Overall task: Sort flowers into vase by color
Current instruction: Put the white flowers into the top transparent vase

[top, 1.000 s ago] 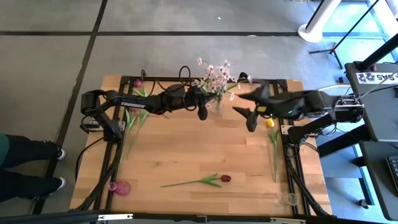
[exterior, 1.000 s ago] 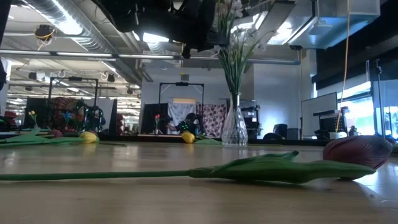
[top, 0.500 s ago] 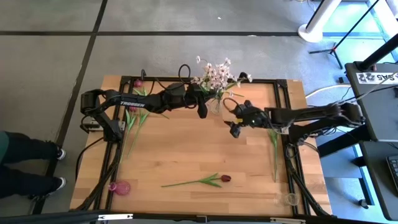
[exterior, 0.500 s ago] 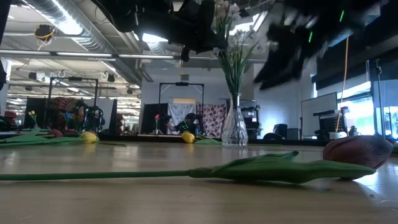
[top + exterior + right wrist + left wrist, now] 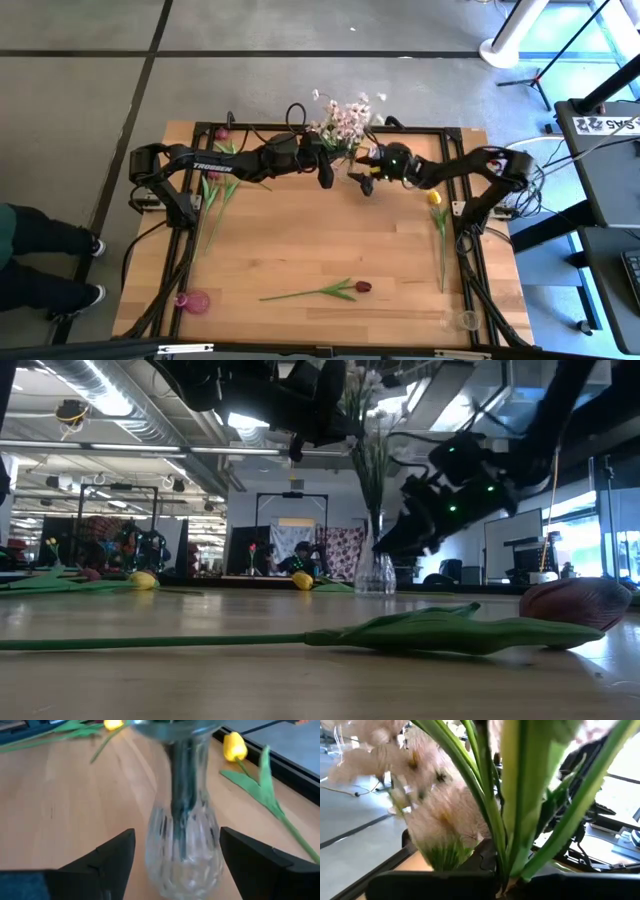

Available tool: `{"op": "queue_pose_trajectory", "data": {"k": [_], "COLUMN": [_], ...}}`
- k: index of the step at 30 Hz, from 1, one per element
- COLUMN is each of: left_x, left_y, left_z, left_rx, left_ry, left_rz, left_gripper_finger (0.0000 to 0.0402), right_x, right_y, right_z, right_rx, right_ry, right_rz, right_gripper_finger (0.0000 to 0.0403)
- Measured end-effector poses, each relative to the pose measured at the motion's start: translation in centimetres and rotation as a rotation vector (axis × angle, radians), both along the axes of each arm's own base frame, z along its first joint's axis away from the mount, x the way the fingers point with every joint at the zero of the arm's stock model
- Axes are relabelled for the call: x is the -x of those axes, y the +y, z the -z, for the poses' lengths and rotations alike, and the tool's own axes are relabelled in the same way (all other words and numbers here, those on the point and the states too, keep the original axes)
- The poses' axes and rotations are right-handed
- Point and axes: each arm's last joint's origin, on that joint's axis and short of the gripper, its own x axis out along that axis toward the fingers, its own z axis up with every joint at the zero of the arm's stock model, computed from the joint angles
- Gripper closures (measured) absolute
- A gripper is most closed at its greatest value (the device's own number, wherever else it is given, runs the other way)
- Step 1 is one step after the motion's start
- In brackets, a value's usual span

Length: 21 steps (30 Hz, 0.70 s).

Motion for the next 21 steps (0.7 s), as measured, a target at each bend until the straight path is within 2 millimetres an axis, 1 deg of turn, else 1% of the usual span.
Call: {"op": "queue_pose_trajectory", "data": {"k": [3,5,8,14,17,19,21], "left_x": [0.1,0.3,0.9,2.3,3.2,3.6,3.5], "left_y": [0.0,-0.2,-0.8,-1.9,-2.7,-3.3,-4.0], "left_z": [-0.2,-0.6,-1.1,-2.2,-2.7,-3.1,-3.0], "left_rx": [0.015,0.016,0.019,0.028,0.033,0.033,0.032], "left_ry": [-0.010,-0.008,0.021,0.102,0.151,0.172,0.179], "left_rz": [-0.002,0.000,-0.015,-0.015,-0.015,-0.005,0.015], "left_gripper_finger": [0.0398,0.0398,0.0398,0.0398,0.0398,0.0398,0.0398], "right_x": [-1.0,-1.7,-2.4,-3.9,-4.6,-4.9,-5.1], "right_y": [-0.3,0.0,0.9,3.4,4.6,5.3,6.0], "right_z": [0.2,0.2,-0.1,-0.5,-1.2,-2.1,-3.0], "right_rx": [0.007,0.007,0.016,0.010,-0.005,-0.011,0.000], "right_ry": [0.002,0.000,-0.001,-0.015,-0.037,-0.058,-0.069], "right_rz": [-0.039,-0.062,-0.105,-0.179,-0.211,-0.214,-0.216], "right_gripper_finger": [0.0117,0.0117,0.0118,0.0118,0.0118,0.0118,0.0118]}}
